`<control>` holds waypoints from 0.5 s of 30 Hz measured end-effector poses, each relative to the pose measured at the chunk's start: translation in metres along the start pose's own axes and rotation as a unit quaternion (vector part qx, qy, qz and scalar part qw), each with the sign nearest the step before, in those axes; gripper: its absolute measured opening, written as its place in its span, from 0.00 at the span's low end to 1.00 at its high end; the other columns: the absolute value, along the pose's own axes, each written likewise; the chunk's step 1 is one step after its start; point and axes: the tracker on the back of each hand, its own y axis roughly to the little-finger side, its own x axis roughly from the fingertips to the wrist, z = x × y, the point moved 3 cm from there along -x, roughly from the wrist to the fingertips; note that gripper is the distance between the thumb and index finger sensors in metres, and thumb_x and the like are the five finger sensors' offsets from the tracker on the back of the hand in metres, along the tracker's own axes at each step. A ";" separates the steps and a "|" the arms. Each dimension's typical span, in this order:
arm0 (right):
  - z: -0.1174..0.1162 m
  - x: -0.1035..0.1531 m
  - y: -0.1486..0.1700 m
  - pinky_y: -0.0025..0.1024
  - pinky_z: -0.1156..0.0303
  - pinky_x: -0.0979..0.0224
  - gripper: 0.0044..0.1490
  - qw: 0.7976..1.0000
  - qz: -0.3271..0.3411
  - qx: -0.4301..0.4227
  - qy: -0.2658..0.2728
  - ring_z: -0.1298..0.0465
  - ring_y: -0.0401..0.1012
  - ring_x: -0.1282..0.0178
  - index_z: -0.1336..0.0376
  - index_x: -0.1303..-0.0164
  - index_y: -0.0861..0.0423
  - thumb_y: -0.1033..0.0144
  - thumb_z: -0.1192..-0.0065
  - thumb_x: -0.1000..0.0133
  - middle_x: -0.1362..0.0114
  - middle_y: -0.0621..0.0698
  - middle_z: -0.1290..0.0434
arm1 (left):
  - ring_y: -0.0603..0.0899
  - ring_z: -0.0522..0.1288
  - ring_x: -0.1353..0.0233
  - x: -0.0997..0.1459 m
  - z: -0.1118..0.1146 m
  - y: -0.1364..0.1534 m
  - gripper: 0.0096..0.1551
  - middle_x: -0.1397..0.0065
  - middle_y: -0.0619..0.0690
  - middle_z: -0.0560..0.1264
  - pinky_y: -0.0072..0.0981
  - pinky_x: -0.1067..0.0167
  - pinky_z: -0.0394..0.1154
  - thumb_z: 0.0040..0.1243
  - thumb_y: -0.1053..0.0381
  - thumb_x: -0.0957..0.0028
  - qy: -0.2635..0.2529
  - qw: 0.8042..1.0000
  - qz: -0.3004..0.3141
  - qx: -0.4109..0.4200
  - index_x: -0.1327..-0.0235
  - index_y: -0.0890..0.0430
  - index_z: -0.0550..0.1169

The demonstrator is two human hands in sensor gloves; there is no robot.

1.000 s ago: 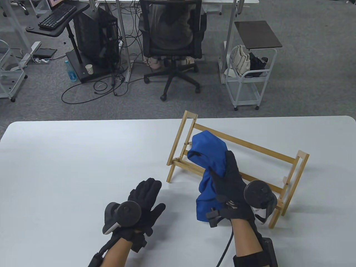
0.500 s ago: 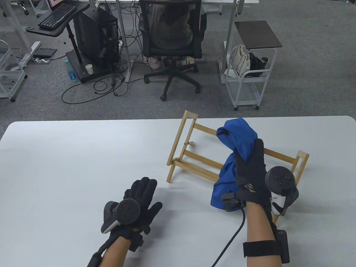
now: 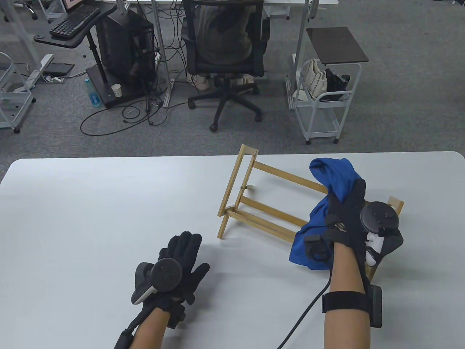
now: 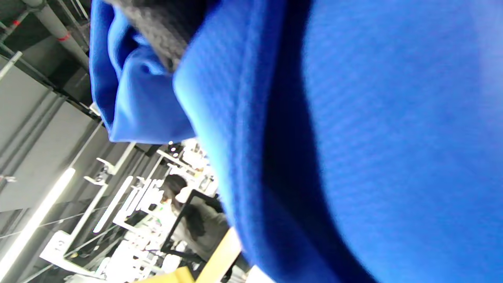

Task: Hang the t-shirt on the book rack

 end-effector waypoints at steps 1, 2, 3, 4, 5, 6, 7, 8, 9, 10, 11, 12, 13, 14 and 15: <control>0.000 -0.002 0.001 0.55 0.28 0.30 0.47 1.000 -0.005 0.008 0.004 0.29 0.60 0.29 0.61 0.15 0.46 0.62 0.36 0.36 0.18 0.61 0.45 | 0.71 0.48 0.13 0.000 0.000 0.000 0.46 0.10 0.56 0.48 0.73 0.26 0.52 0.52 0.29 0.38 0.001 1.000 -0.001 -0.002 0.15 0.38 0.46; -0.001 -0.004 0.003 0.55 0.28 0.30 0.47 1.000 -0.011 0.016 0.006 0.29 0.60 0.29 0.61 0.15 0.46 0.62 0.36 0.36 0.18 0.61 0.46 | 0.71 0.48 0.13 0.000 0.000 0.000 0.46 0.10 0.56 0.48 0.73 0.26 0.51 0.52 0.29 0.38 0.002 1.000 -0.001 -0.002 0.15 0.38 0.45; -0.002 -0.005 0.004 0.56 0.29 0.30 0.48 1.000 -0.016 0.020 0.007 0.29 0.60 0.29 0.61 0.15 0.46 0.62 0.36 0.36 0.18 0.62 0.46 | 0.71 0.48 0.13 0.000 0.000 0.000 0.46 0.10 0.56 0.47 0.73 0.26 0.51 0.52 0.29 0.38 0.002 1.000 -0.001 -0.002 0.15 0.38 0.45; -0.003 -0.006 0.006 0.56 0.29 0.30 0.48 0.999 -0.019 0.025 0.008 0.29 0.61 0.29 0.61 0.15 0.46 0.62 0.36 0.35 0.17 0.62 0.46 | 0.71 0.48 0.13 0.000 0.000 0.000 0.46 0.10 0.56 0.48 0.73 0.26 0.51 0.52 0.29 0.38 0.002 1.000 -0.002 -0.002 0.15 0.38 0.45; -0.004 -0.007 0.008 0.56 0.29 0.30 0.48 0.999 -0.025 0.032 0.009 0.30 0.61 0.29 0.62 0.15 0.46 0.62 0.36 0.35 0.18 0.62 0.46 | 0.71 0.48 0.13 0.000 0.000 0.000 0.46 0.10 0.56 0.48 0.73 0.26 0.51 0.52 0.29 0.38 0.003 1.000 -0.002 -0.003 0.15 0.38 0.45; -0.006 -0.008 0.009 0.56 0.29 0.31 0.48 0.999 -0.027 0.036 0.011 0.30 0.61 0.29 0.62 0.15 0.46 0.62 0.36 0.35 0.18 0.63 0.46 | 0.71 0.48 0.13 0.000 0.000 0.000 0.46 0.10 0.56 0.47 0.73 0.26 0.51 0.52 0.29 0.38 0.003 1.000 -0.003 -0.004 0.15 0.38 0.45; -0.008 -0.009 0.010 0.56 0.29 0.31 0.48 0.999 -0.028 0.044 0.012 0.30 0.61 0.29 0.62 0.15 0.47 0.62 0.37 0.35 0.18 0.63 0.47 | 0.71 0.48 0.13 0.000 0.000 0.000 0.46 0.10 0.56 0.47 0.73 0.26 0.51 0.52 0.29 0.38 0.004 1.000 -0.004 -0.006 0.15 0.38 0.45; -0.010 -0.009 0.012 0.56 0.29 0.31 0.48 0.998 -0.029 0.052 0.012 0.30 0.61 0.29 0.62 0.15 0.47 0.62 0.37 0.35 0.18 0.63 0.47 | 0.71 0.48 0.13 0.000 0.000 0.000 0.46 0.10 0.56 0.47 0.73 0.26 0.51 0.52 0.29 0.37 0.005 1.000 -0.004 -0.007 0.15 0.38 0.45; -0.011 -0.009 0.013 0.57 0.29 0.31 0.48 0.998 -0.030 0.056 0.014 0.30 0.62 0.30 0.62 0.15 0.47 0.63 0.37 0.35 0.18 0.64 0.48 | 0.71 0.48 0.13 0.000 0.000 0.000 0.46 0.10 0.56 0.47 0.73 0.26 0.51 0.52 0.29 0.38 0.005 1.000 -0.005 -0.008 0.15 0.38 0.45; -0.012 -0.010 0.013 0.57 0.29 0.31 0.48 0.997 -0.030 0.064 0.016 0.30 0.62 0.30 0.63 0.15 0.47 0.63 0.37 0.35 0.18 0.64 0.48 | 0.71 0.48 0.13 -0.001 0.000 0.001 0.46 0.10 0.56 0.47 0.73 0.26 0.51 0.52 0.29 0.38 0.007 1.000 -0.005 -0.009 0.15 0.38 0.45; -0.013 -0.010 0.014 0.57 0.29 0.31 0.47 0.997 -0.032 0.070 0.018 0.30 0.62 0.29 0.63 0.15 0.47 0.63 0.38 0.35 0.17 0.64 0.48 | 0.71 0.48 0.13 -0.001 0.000 0.001 0.46 0.09 0.56 0.47 0.73 0.26 0.51 0.52 0.29 0.37 0.008 1.000 -0.006 -0.010 0.15 0.38 0.45; -0.013 -0.010 0.014 0.57 0.29 0.31 0.47 0.997 -0.033 0.071 0.019 0.31 0.62 0.29 0.63 0.16 0.47 0.63 0.38 0.35 0.17 0.64 0.49 | 0.71 0.48 0.13 -0.001 0.000 0.001 0.46 0.10 0.56 0.47 0.73 0.26 0.51 0.52 0.29 0.38 0.009 1.000 -0.007 -0.011 0.15 0.38 0.45; -0.014 -0.011 0.015 0.57 0.30 0.31 0.48 0.997 -0.034 0.073 0.020 0.31 0.62 0.29 0.63 0.16 0.47 0.63 0.38 0.35 0.17 0.64 0.49 | 0.71 0.48 0.13 0.000 0.000 0.001 0.46 0.10 0.56 0.47 0.73 0.26 0.51 0.52 0.29 0.38 0.010 1.000 -0.008 -0.013 0.15 0.38 0.45; -0.015 -0.011 0.016 0.57 0.30 0.31 0.47 0.996 -0.036 0.079 0.022 0.31 0.62 0.29 0.63 0.16 0.47 0.63 0.38 0.35 0.17 0.65 0.49 | 0.71 0.48 0.13 0.000 0.000 0.001 0.46 0.10 0.56 0.47 0.73 0.26 0.51 0.52 0.29 0.37 0.011 1.000 -0.008 -0.015 0.15 0.38 0.45; -0.015 -0.011 0.016 0.57 0.30 0.31 0.47 0.996 -0.037 0.082 0.022 0.31 0.62 0.29 0.63 0.16 0.47 0.63 0.38 0.35 0.17 0.65 0.50 | 0.71 0.48 0.13 0.000 0.000 0.001 0.46 0.09 0.56 0.47 0.73 0.26 0.51 0.52 0.29 0.38 0.012 1.000 -0.009 -0.016 0.15 0.38 0.45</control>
